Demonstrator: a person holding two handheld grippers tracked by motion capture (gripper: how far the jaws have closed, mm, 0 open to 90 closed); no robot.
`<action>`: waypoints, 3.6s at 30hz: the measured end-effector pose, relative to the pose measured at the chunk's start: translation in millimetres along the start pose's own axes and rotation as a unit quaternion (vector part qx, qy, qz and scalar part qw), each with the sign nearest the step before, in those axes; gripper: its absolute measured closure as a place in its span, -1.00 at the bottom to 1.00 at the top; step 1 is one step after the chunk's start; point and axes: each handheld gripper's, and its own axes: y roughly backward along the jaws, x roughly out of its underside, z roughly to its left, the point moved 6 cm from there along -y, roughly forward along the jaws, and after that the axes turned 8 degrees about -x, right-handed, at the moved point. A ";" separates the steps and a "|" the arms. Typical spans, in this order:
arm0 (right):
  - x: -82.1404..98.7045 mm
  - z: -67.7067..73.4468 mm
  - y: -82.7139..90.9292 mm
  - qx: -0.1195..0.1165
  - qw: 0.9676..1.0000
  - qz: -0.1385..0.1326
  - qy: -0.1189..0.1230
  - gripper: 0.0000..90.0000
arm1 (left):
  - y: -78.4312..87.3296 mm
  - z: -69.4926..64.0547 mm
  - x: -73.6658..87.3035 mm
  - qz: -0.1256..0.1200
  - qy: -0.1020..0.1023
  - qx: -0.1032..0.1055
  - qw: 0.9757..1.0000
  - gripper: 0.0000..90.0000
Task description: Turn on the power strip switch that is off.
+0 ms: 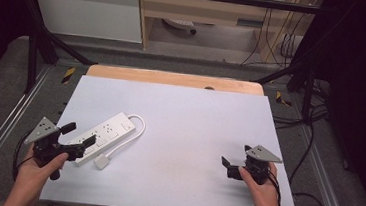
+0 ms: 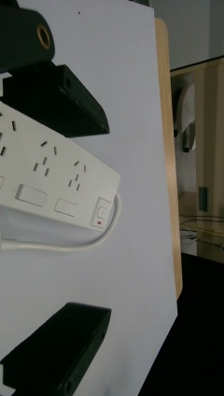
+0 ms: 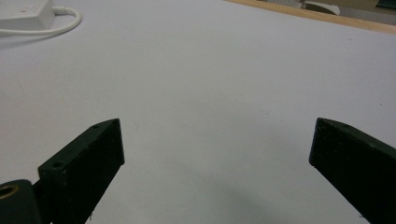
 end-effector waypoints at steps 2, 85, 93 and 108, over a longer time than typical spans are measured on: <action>0.2 0.2 -0.2 -0.001 1.000 0.001 -0.001 -0.92 | -3.5 -1.6 -2.9 0.001 -0.001 0.001 1.000 -0.77; 1.3 -2.3 2.0 -0.002 1.000 0.004 -0.011 -0.93 | -70.4 -12.4 2.8 0.065 -0.044 0.000 0.997 -0.20; 1.4 -1.8 1.5 -0.005 1.000 0.006 -0.012 -0.93 | -72.3 -10.7 7.6 0.083 -0.044 -0.002 0.996 0.09; 1.3 -1.6 1.5 -0.005 1.000 0.005 -0.012 -0.92 | -84.2 -10.2 18.6 0.121 -0.050 0.008 0.991 0.56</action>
